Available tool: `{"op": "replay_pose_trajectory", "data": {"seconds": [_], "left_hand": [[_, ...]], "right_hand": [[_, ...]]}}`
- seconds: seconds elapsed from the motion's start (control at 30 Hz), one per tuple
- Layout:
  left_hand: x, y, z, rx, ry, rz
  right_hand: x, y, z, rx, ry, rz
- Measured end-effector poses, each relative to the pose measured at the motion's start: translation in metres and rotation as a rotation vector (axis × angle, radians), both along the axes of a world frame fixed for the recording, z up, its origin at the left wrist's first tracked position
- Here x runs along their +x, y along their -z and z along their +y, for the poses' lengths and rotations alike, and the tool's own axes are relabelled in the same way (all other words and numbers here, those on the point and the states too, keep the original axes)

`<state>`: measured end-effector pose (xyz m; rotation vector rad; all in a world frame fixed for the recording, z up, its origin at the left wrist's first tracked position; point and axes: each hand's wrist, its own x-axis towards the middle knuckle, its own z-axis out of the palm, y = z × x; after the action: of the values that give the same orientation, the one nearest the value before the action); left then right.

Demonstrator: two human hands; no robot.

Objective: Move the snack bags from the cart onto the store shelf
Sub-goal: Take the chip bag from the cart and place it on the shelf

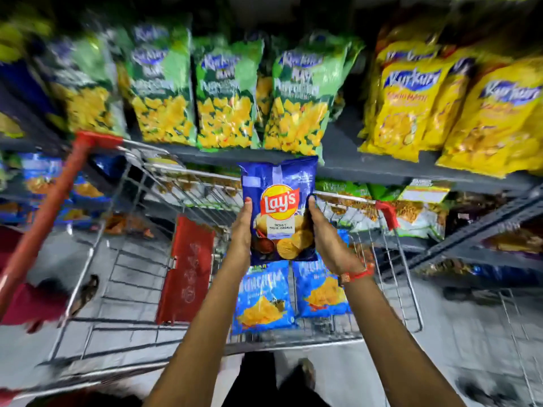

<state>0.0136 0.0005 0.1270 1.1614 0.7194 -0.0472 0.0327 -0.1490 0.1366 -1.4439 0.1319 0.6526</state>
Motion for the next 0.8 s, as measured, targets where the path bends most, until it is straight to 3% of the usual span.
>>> {"op": "replay_pose_trajectory", "data": {"seconds": [0.27,0.5,0.6,0.8], "left_hand": [[0.012,-0.168,0.025,0.094,-0.021,-0.430],[0.056,-0.271,0.070,0.236,-0.204,-0.900],[0.075,-0.309,0.093,0.304,-0.189,-0.982],[0.118,-0.373,0.146,0.662,-0.006,-1.025]], "right_hand": [[0.032,-0.158,0.030,0.079,0.036,-0.392],[0.063,-0.277,0.076,0.248,0.037,-0.615],[0.084,-0.322,0.106,0.277,0.042,-0.698],[0.138,-0.388,0.160,0.253,0.098,-0.777]]}}
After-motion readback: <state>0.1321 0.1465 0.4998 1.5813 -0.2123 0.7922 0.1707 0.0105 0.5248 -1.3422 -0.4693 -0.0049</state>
